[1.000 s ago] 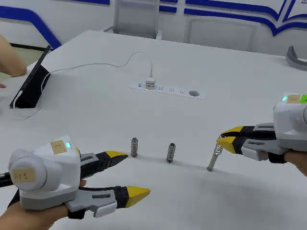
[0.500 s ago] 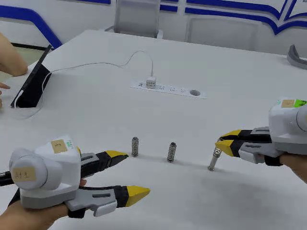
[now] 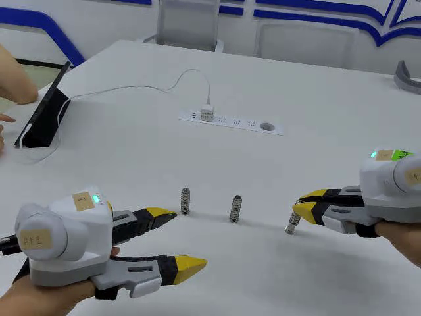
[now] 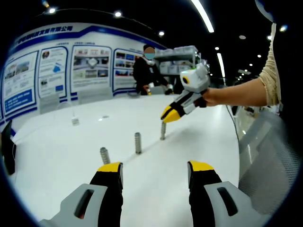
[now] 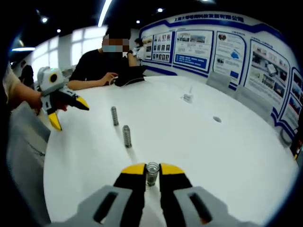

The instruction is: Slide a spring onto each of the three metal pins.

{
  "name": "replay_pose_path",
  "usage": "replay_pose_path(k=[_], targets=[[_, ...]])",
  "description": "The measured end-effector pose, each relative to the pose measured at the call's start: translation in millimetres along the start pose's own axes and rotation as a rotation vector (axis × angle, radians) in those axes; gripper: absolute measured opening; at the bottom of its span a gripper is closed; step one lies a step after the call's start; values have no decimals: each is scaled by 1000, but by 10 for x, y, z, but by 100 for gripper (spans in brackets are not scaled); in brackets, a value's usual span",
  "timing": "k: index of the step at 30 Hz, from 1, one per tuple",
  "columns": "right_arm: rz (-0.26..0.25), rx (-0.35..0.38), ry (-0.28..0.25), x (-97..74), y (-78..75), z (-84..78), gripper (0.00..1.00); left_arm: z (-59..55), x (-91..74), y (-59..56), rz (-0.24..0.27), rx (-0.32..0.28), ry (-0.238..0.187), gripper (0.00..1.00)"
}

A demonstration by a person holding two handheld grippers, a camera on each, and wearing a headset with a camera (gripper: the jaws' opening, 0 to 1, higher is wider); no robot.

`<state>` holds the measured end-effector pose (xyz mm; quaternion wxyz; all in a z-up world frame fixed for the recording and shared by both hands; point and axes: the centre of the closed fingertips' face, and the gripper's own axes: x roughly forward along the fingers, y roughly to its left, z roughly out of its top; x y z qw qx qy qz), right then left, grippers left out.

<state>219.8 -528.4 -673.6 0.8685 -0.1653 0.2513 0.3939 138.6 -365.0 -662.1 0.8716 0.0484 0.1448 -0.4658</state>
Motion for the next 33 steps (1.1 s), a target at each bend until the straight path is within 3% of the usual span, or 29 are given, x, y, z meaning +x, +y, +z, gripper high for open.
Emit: replay_pose_path(k=[22,33], targets=[[-11,1,45,69,25,-155,12,-20,-26,45,8,-7,0,56],[-17,10,47,17,34,-206,20,-25,-74,131,30,-13,-3,57]])
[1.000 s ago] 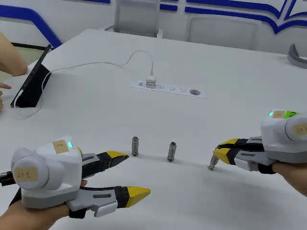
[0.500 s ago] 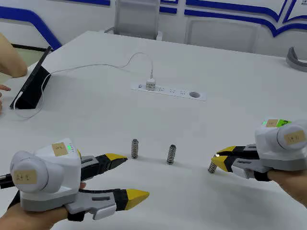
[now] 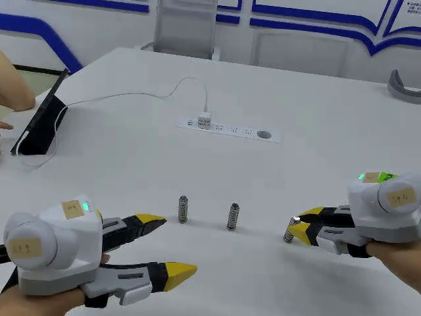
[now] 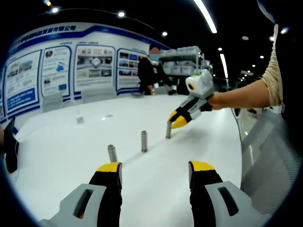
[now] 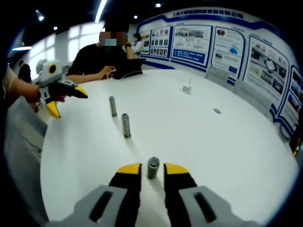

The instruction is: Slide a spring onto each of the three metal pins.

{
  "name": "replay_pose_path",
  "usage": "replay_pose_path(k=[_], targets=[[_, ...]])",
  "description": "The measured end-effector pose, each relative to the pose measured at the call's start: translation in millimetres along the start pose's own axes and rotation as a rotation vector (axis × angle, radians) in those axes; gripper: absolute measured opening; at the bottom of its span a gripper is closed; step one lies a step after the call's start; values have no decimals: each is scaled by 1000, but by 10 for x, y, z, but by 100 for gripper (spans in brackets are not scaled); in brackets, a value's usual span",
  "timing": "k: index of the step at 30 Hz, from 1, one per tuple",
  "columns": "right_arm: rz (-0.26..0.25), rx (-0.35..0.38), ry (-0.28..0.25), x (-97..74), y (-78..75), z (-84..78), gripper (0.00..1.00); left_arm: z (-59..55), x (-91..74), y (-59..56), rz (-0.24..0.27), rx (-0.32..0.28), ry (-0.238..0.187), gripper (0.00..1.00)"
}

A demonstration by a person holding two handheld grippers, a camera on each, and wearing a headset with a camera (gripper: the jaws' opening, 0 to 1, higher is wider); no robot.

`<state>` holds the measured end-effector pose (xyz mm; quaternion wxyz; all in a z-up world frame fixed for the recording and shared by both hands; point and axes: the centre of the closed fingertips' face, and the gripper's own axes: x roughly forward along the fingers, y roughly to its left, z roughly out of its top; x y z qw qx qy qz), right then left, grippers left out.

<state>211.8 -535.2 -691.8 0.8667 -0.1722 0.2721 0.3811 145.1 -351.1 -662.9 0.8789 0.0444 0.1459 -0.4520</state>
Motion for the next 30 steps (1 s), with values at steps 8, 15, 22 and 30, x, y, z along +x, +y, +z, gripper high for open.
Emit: replay_pose_path(k=[8,15,22,30], targets=[[-2,9,-19,-140,50,-30,27,-38,-45,109,28,-13,5,60],[0,14,-37,-236,139,-62,33,-64,-75,209,48,-15,17,63],[5,17,-63,-318,224,-44,41,-146,-68,323,65,-20,37,68],[2,12,-74,-378,285,-76,47,-284,-48,359,57,-2,82,72]])
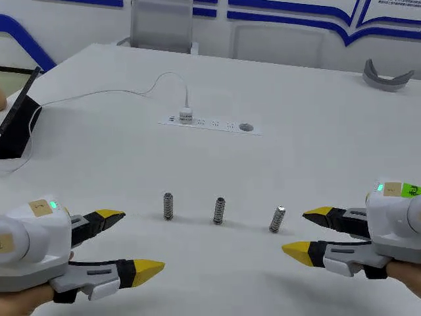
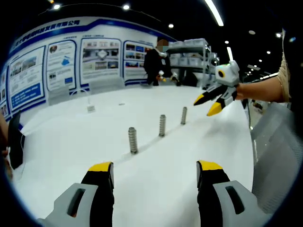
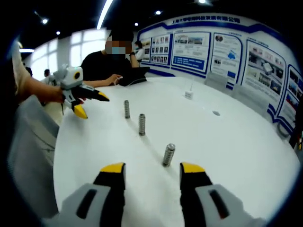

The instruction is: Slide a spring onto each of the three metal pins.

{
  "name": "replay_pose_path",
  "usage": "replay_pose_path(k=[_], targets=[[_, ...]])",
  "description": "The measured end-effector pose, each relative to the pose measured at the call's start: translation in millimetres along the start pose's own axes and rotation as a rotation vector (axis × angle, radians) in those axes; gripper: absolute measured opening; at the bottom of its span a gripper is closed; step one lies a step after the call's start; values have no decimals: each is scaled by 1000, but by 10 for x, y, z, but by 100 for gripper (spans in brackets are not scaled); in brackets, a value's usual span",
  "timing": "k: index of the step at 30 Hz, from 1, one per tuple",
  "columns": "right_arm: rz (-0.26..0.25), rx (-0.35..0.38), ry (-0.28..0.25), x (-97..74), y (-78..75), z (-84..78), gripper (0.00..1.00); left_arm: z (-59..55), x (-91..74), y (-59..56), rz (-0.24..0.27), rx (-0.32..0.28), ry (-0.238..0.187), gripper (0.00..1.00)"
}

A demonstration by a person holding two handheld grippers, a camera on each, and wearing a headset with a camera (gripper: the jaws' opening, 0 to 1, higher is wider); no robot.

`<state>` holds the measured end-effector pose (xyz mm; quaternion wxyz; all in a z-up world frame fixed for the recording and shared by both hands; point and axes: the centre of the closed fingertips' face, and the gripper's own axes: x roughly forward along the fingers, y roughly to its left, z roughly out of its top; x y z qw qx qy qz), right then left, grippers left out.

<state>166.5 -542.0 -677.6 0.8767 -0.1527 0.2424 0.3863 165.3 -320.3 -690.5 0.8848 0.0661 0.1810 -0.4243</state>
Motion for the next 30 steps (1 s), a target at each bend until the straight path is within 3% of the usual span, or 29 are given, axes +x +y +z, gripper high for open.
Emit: replay_pose_path(k=[14,30], targets=[[-33,12,-13,-84,-5,-56,52,-67,1,-14,-13,1,25,75],[-31,15,-7,-57,9,-76,52,-111,0,-31,-18,-10,31,75]])
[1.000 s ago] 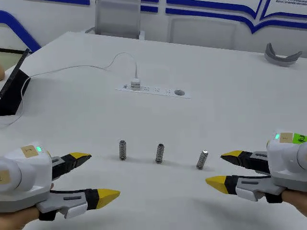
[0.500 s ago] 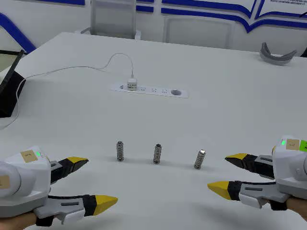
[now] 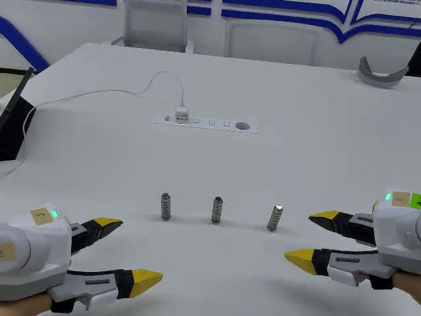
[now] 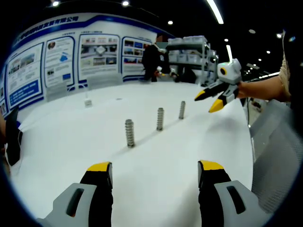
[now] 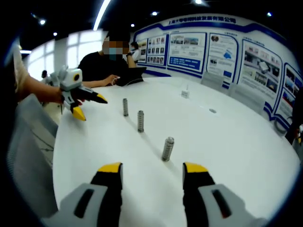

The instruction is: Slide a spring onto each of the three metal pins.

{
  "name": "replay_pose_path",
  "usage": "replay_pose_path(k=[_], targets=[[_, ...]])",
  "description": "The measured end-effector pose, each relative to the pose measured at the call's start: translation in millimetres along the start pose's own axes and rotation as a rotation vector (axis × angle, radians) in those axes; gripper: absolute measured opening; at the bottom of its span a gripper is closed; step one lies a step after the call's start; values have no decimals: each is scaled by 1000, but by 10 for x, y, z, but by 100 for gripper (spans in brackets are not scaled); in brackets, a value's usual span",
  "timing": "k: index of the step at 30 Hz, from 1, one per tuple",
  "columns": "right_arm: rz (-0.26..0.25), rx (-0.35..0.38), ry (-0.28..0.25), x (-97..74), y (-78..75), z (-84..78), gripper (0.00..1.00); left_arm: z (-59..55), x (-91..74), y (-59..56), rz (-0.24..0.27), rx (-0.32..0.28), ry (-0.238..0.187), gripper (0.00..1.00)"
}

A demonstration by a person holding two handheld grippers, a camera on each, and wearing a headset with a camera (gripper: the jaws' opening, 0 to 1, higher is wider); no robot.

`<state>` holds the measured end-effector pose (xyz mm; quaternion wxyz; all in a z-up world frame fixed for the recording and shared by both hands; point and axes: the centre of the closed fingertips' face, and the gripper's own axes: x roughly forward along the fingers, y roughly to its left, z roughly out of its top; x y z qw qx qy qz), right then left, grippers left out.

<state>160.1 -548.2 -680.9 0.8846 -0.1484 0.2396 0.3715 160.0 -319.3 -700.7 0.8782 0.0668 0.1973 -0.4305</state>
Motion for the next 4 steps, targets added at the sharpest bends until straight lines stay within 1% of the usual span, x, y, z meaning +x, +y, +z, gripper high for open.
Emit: replay_pose_path(k=[4], targets=[[-4,0,-1,-8,-11,11,52,3,6,-4,-1,-1,-3,74]])
